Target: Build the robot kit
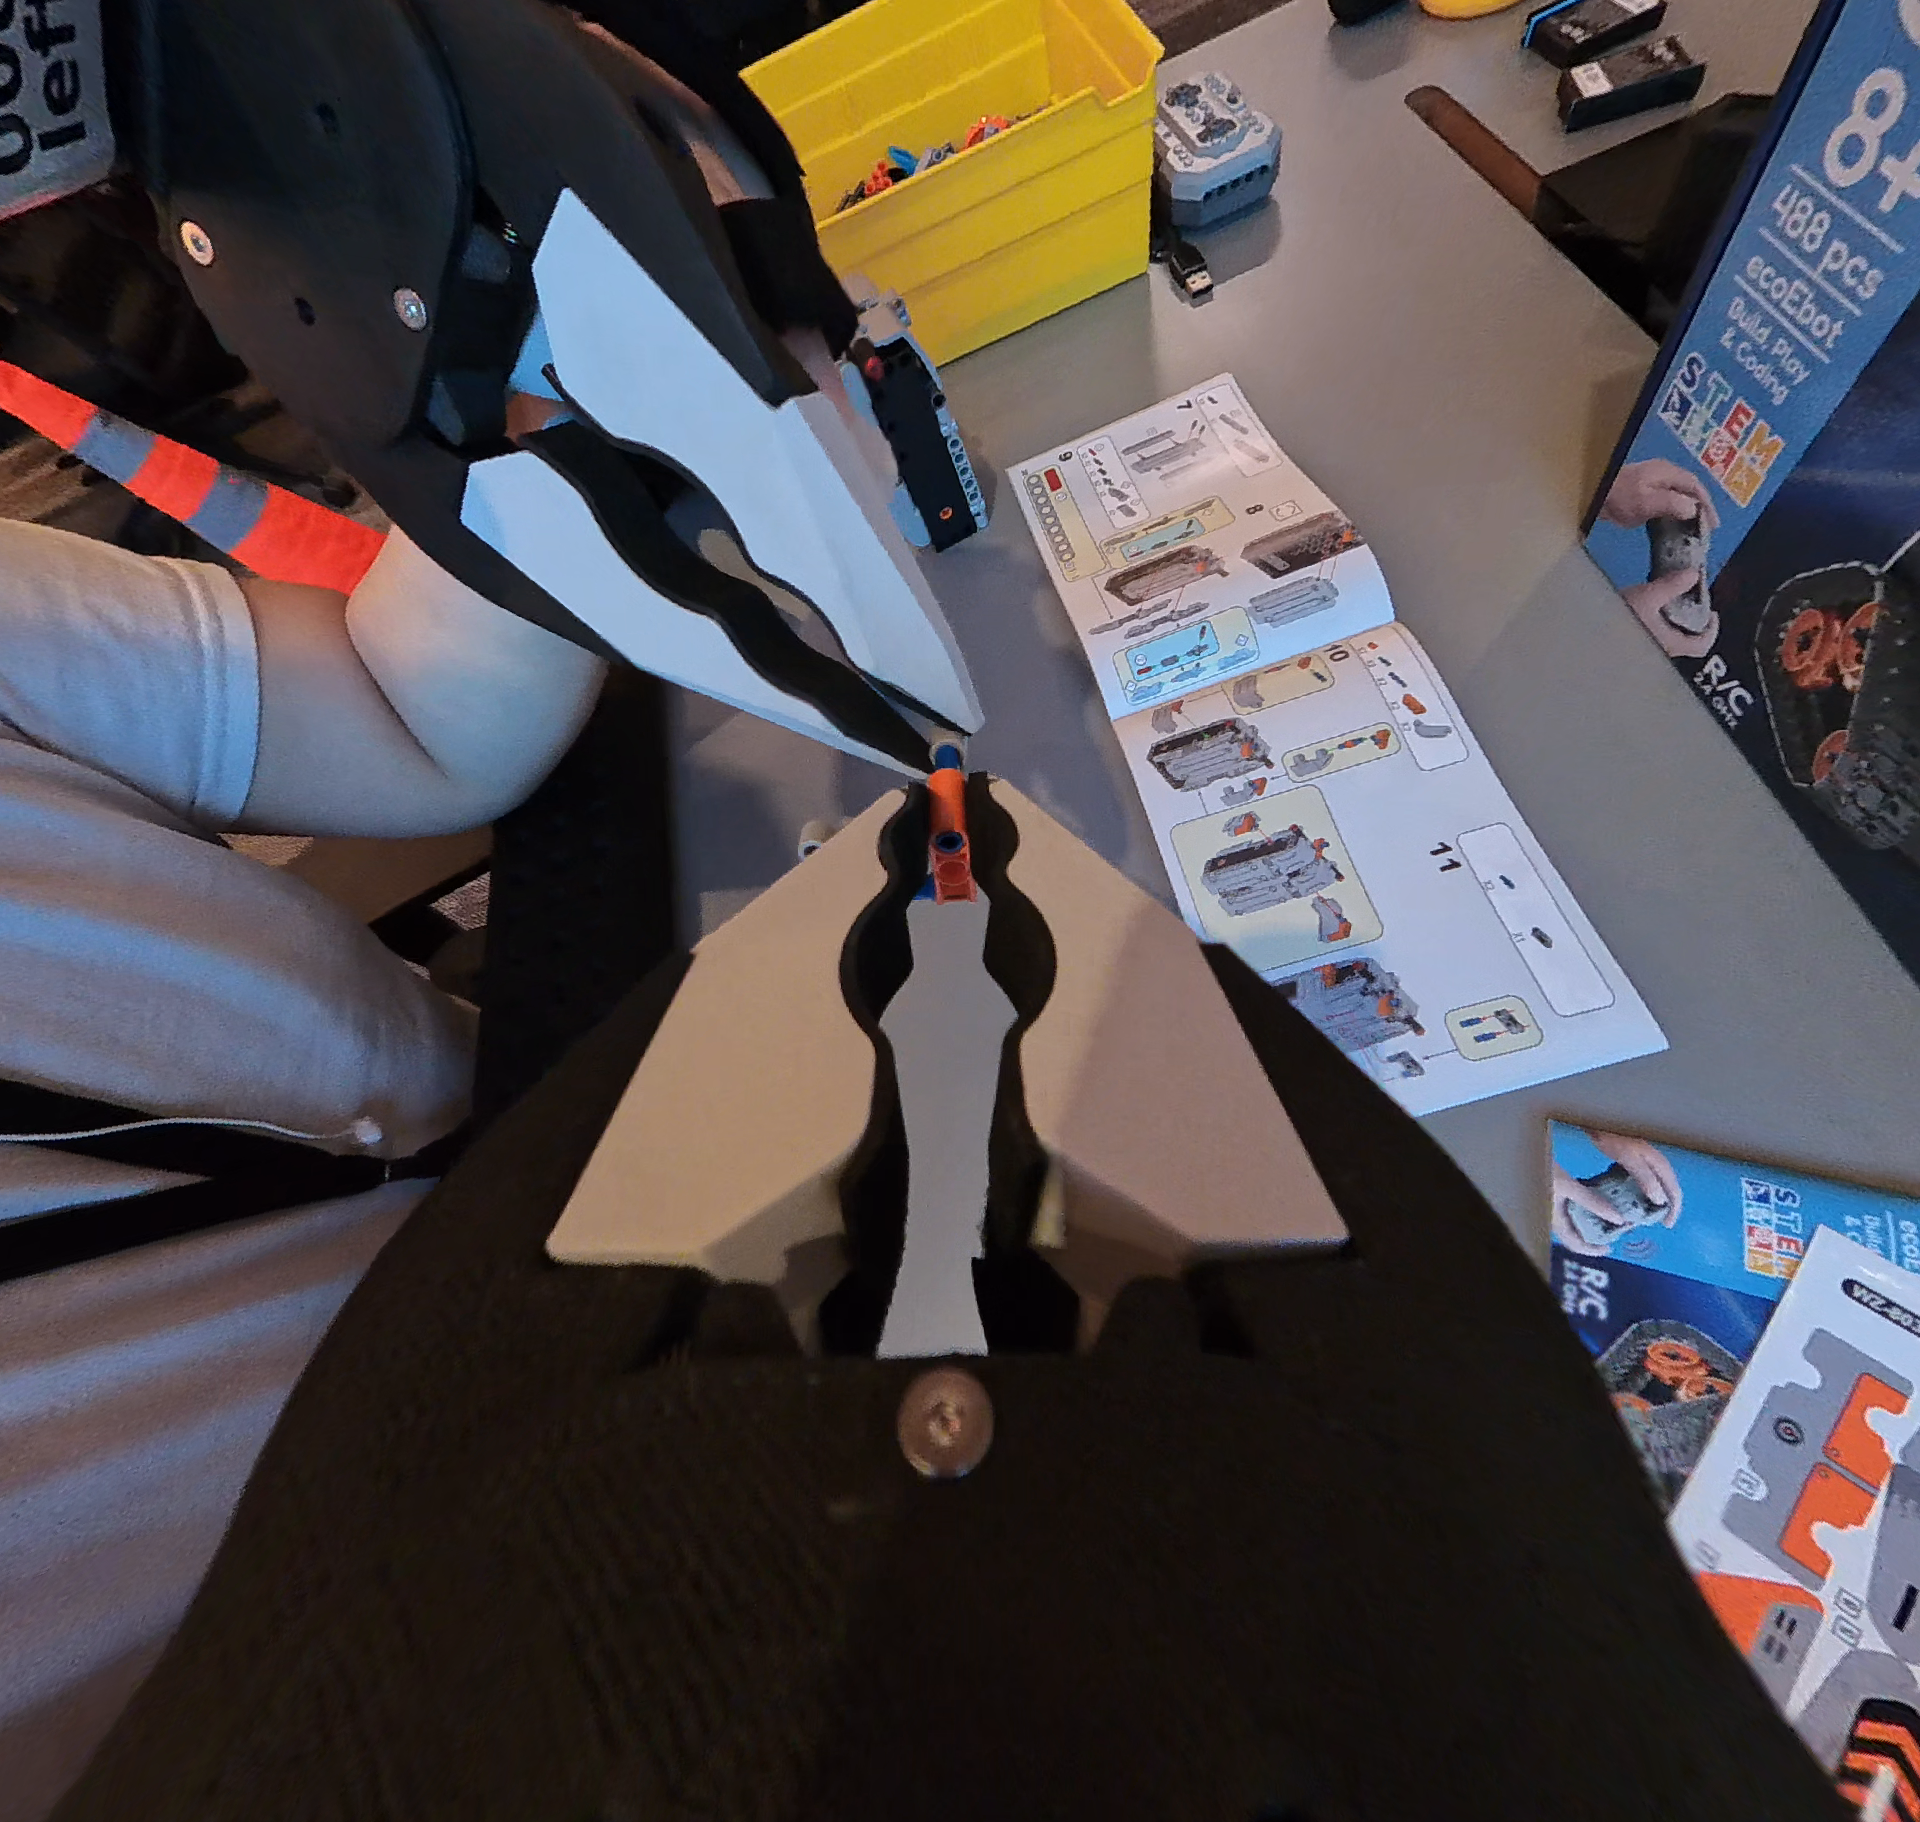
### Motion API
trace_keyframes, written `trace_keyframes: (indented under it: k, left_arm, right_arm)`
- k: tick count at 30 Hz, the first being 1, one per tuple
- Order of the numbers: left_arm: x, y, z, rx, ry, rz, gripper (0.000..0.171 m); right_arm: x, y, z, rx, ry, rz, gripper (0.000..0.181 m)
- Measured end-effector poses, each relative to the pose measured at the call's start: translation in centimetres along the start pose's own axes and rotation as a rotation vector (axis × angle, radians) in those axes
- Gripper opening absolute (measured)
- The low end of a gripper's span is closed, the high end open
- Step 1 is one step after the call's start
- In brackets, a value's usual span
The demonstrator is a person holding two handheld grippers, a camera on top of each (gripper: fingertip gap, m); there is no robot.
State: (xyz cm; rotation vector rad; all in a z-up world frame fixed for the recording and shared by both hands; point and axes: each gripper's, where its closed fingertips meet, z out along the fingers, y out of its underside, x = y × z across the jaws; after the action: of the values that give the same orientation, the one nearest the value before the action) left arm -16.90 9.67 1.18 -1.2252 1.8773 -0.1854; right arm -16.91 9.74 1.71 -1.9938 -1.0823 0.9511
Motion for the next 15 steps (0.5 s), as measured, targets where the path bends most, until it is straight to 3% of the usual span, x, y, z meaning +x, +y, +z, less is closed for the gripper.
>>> trace_keyframes:
  k: [8, 15]
  left_arm:
    - [-0.53, -0.18, -0.30, 0.014, -0.013, -0.034, 0.005]
    - [-0.33, 0.26, -0.31, -0.015, -0.042, 0.031, 0.005]
  right_arm:
    - [0.32, 0.38, 0.39, -0.020, 0.003, 0.040, 0.007]
    - [0.42, 0.40, 0.81, -0.020, -0.005, 0.051, 0.007]
